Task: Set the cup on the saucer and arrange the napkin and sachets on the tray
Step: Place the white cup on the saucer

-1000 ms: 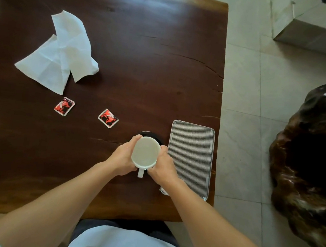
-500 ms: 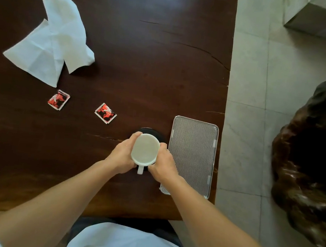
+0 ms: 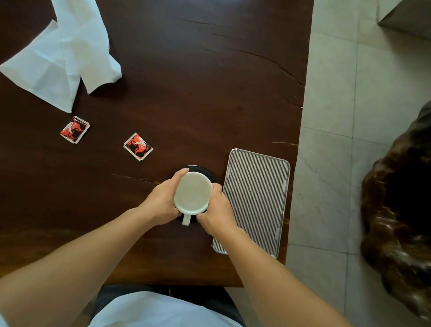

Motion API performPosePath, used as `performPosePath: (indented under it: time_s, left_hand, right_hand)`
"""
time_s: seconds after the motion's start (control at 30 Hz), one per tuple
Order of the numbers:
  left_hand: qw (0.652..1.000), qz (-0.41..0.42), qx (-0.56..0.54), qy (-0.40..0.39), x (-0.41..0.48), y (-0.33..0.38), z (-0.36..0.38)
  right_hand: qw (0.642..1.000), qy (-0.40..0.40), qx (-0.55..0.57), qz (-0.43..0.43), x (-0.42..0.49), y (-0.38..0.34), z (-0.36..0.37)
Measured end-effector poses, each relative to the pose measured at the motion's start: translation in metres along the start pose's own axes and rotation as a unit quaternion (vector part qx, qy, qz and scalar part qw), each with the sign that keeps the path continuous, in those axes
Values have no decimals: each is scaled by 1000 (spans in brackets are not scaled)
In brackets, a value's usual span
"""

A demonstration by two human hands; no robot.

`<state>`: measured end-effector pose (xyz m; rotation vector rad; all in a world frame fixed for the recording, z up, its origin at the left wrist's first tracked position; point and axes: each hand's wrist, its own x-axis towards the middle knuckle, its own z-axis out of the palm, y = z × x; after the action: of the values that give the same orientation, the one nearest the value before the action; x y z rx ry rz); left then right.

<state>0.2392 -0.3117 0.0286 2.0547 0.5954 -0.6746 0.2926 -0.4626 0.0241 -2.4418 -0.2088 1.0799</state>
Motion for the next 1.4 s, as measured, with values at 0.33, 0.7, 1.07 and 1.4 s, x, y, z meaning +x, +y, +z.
performPosePath:
  time_s: [0.33,0.7,1.07,1.4]
  left_hand:
    - [1000,-25,8,7,-9,0,0]
    - [998,-33,44,18,-45,0,-23]
    - [980,-67,136,131,-100,-3,-72]
    - [958,-116,173,199,-128,-21,-111]
  right_hand:
    - [1000,-23,-2,-2,-7,-4,-11]
    - [997,20,-56,-40,-29,-7,-34]
    - [979,73,-138,-132,-50,-55,-53]
    - [963,17,-199,-182,-50,-111,-31]
